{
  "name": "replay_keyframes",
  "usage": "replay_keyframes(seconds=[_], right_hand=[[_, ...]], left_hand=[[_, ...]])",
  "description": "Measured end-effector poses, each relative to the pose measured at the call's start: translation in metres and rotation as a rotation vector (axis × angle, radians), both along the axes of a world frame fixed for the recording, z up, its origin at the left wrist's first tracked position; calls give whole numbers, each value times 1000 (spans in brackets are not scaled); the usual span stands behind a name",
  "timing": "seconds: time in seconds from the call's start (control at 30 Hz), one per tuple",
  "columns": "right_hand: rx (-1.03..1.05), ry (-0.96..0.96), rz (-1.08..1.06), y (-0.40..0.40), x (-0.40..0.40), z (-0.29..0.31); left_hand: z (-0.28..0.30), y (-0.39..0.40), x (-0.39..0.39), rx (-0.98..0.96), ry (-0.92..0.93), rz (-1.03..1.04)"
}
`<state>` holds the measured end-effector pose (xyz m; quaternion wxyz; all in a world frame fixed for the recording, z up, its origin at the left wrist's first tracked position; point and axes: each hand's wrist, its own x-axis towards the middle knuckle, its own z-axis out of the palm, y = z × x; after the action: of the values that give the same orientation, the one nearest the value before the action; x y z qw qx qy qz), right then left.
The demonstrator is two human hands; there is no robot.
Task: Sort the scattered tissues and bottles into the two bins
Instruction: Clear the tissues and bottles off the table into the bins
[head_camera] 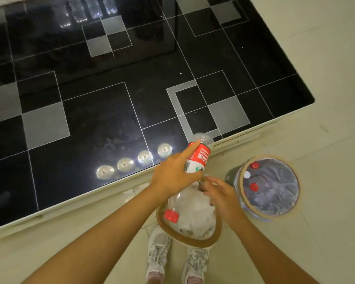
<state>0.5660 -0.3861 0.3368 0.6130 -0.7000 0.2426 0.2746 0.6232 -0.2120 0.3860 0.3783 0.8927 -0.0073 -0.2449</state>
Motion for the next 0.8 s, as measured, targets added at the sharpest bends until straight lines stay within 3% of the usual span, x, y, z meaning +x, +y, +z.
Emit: replay_keyframes(seconds=[0.13, 0.23, 0.33, 0.47, 0.67, 0.8], right_hand=[[231, 112, -240, -8, 13, 21], [363, 125, -431, -20, 6, 20], [236, 203, -698, -50, 2, 8], [145, 348, -853, -124, -15, -38], [102, 439, -764, -221, -39, -121], [80, 409, -731, -221, -27, -94]], left_hand=[[-3, -43, 7, -115, 28, -20], [-16, -83, 5, -212, 196, -33], [-30, -118, -1, -227, 354, -76], [-41, -153, -11, -178, 426, -194], [-67, -172, -21, -171, 460, -145], [-79, -180, -23, -132, 470, -122]])
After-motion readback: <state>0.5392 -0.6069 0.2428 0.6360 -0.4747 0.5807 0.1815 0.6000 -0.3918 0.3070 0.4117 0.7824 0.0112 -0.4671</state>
